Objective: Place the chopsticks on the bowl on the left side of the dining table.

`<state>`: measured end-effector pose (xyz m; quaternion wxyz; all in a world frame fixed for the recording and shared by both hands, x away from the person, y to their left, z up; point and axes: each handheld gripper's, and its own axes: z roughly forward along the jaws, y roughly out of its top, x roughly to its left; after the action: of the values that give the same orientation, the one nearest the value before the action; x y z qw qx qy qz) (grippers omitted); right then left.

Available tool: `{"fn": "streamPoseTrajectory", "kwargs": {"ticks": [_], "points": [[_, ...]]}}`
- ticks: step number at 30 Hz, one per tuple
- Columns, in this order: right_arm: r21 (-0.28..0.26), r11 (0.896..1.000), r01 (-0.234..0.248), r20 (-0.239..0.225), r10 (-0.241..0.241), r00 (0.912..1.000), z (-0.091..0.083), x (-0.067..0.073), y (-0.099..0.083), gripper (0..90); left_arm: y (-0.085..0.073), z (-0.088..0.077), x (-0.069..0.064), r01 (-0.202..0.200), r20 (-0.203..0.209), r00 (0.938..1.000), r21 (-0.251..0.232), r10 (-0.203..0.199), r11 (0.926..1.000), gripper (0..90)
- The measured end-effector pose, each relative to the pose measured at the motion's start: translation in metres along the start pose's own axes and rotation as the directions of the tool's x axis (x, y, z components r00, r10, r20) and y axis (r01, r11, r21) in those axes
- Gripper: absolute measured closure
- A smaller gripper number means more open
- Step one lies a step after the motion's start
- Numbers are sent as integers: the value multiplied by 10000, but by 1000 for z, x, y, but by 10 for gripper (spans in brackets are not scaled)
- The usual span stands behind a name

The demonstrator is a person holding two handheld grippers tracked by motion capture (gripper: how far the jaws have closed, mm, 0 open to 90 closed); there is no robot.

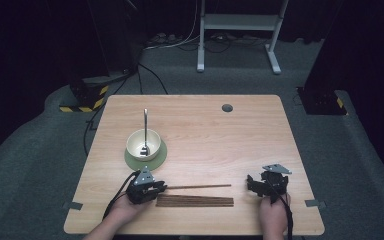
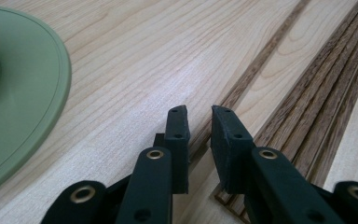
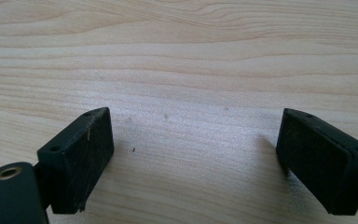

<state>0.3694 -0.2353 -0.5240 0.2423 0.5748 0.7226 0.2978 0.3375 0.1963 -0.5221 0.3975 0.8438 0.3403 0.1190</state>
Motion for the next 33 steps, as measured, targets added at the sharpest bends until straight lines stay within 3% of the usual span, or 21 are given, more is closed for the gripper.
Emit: {"fn": "streamPoseTrajectory", "kwargs": {"ticks": [10,14,21,28,33], "points": [[-2,10000,4,-3,-4,10000,0,0,0,110,-2,-4,0,94,-138,9999,37,-94,9999,810],[-1,10000,3,-5,-3,10000,0,0,0,110,-3,-6,-1,-64,-183,9998,29,65,10000,816],[2,10000,20,-7,-20,10000,0,0,0,110,0,2,0,1,-407,9992,35,0,10000,678],[-44,10000,16,11,-16,10000,0,0,0,110,0,4,-2,-558,-305,9980,-24,557,9984,777],[-231,9997,7,87,-5,10000,2,1,-1,110,0,3,-3,-481,-286,9984,-5,481,9988,830]]}}
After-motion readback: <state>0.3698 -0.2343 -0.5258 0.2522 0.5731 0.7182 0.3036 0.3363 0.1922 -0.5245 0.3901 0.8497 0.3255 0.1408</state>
